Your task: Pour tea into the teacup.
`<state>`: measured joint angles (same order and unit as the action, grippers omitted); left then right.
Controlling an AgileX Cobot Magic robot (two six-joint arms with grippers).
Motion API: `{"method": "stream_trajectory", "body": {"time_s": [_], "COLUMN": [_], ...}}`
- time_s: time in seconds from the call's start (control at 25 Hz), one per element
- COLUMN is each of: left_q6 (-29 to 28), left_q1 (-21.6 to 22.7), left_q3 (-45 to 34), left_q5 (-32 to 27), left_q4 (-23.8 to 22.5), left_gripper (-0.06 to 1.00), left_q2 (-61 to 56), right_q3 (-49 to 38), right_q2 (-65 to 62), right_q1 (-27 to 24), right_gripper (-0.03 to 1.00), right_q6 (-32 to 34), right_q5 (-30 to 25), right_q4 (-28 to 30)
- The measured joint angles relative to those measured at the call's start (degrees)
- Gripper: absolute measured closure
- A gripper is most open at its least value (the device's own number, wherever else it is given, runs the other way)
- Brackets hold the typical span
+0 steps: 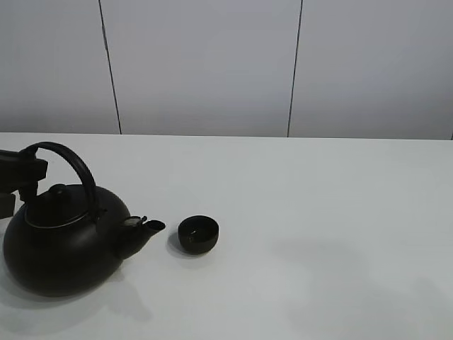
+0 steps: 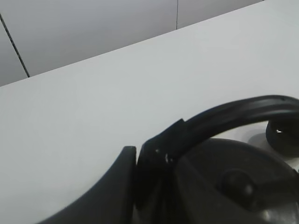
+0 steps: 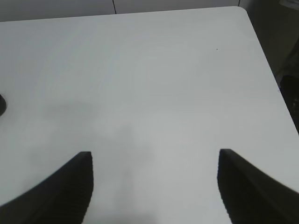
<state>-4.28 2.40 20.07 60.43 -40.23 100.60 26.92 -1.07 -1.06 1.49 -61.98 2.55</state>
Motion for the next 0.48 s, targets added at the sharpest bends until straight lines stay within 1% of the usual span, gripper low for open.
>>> {"method": "stream_trajectory", "body": {"time_s": [0.12, 0.2, 0.28, 0.36, 0.48], "left_q6": [-1.0, -2.4, -4.4, -5.4, -6.0], "left_q1": [-0.6, -1.5, -3.4, -6.2, -10.4], "left_q3": [0.1, 0.4, 1.0, 1.5, 2.7], "left_q5": [-0.4, -2.3, -5.0, -8.5, -14.2], "left_q4": [0.2, 0.2, 0.8, 2.8, 8.1], "left_gripper": [0.81, 0.81, 0.81, 0.81, 0.81], "left_q2": [-0.4, -1.4, -2.7, -4.6, -7.4], "right_q3": [0.0, 0.0, 0.0, 0.0, 0.0], "right_q2": [0.0, 0.0, 0.0, 0.0, 0.0], "right_q1": [0.0, 0.0, 0.0, 0.0, 0.0], "right_gripper": [0.45, 0.45, 0.45, 0.45, 0.45], "right_q6": [0.0, 0.0, 0.0, 0.0, 0.0], "right_q5": [0.0, 0.0, 0.0, 0.0, 0.0], "right_q4": [0.0, 0.0, 0.0, 0.0, 0.0]}}
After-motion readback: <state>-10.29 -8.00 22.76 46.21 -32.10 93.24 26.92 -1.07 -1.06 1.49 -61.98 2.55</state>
